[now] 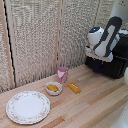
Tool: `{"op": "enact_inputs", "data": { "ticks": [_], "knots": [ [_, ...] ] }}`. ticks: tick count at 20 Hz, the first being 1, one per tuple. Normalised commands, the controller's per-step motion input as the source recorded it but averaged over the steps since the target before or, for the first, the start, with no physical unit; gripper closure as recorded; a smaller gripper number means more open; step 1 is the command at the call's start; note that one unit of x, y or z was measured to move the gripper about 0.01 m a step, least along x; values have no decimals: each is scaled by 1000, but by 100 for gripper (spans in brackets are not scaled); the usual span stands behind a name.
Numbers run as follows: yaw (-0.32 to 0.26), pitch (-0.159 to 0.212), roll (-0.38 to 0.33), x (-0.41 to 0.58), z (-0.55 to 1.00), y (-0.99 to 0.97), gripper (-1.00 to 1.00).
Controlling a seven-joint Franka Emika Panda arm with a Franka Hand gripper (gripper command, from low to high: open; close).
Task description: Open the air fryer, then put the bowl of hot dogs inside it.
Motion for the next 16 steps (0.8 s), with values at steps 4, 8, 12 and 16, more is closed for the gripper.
{"op": "enact_inputs", "data": {
  "ticks": [4, 8, 12, 16],
  "knots": [
    [-5, 23, 84, 74, 712, 799, 100],
    [-28, 17, 28, 109, 550, 847, 100],
    [-12, 1, 1, 14, 333, 934, 100],
    [-5, -21, -3, -30, 208, 980, 100]
  ]
}}
